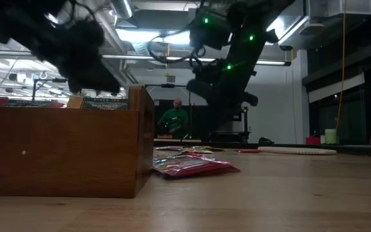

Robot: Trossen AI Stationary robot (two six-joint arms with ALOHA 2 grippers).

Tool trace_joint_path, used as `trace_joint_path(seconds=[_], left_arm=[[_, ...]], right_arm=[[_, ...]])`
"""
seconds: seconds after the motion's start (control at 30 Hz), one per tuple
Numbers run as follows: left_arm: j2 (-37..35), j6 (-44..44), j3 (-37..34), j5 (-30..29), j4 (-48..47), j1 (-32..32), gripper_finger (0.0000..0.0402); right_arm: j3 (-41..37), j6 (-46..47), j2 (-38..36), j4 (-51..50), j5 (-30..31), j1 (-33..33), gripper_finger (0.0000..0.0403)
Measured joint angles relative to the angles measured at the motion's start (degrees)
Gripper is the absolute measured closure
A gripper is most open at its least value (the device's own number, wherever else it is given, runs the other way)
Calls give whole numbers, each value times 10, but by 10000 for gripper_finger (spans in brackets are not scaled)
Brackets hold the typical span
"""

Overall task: Pick & Place Tea
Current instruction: Put the yellow tea bag into the right section of the wooden organizer

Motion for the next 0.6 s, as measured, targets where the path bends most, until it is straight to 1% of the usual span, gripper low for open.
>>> trace_joint_path(seconds=[0.1,0.27,0.33,0.47,0.6], left_arm=[[39,0,0,32,21,51,329],[118,32,0,132,134,113,328],[148,43,0,164,186,127,327],[193,45,0,219,249,149,330],[211,44,0,249,256,158,330]], right_arm=[[-5,-11,0,8,3,-27,398],[-5,-38,0,31,2,-70,398],[-5,-46,3,56,-23,-85,400],[-5,-69,26,107,-109,-105,399],[-5,-67,47,110,-122,-108,399]])
